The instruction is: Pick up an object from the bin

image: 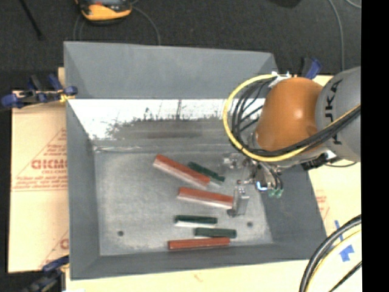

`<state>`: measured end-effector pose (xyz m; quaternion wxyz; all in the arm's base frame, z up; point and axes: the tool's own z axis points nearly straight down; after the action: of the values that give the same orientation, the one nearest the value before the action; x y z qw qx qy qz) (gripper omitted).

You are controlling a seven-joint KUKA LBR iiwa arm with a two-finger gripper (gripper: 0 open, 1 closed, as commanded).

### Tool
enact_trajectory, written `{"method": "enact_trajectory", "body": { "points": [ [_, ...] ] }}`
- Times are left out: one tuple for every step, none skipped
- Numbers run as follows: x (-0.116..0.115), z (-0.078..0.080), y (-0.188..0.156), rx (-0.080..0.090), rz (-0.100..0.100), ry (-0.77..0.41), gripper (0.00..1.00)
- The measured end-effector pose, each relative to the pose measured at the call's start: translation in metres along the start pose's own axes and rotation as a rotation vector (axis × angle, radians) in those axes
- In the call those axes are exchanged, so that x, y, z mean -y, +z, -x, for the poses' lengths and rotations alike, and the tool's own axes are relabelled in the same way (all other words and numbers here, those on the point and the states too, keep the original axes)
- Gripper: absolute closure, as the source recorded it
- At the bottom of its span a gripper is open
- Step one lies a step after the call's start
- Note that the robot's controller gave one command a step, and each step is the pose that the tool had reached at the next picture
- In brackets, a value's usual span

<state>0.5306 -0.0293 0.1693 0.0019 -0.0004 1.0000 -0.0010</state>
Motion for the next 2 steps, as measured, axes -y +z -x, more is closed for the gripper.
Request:
{"method": "enact_trajectory", "body": {
  "points": [
    [0.0, 0.0, 0.0, 0.0, 0.0, 0.0, 0.0],
    [0.007, 0.021, 0.033, 0.004, 0.001, -0.082, 0.0]
  ]
}}
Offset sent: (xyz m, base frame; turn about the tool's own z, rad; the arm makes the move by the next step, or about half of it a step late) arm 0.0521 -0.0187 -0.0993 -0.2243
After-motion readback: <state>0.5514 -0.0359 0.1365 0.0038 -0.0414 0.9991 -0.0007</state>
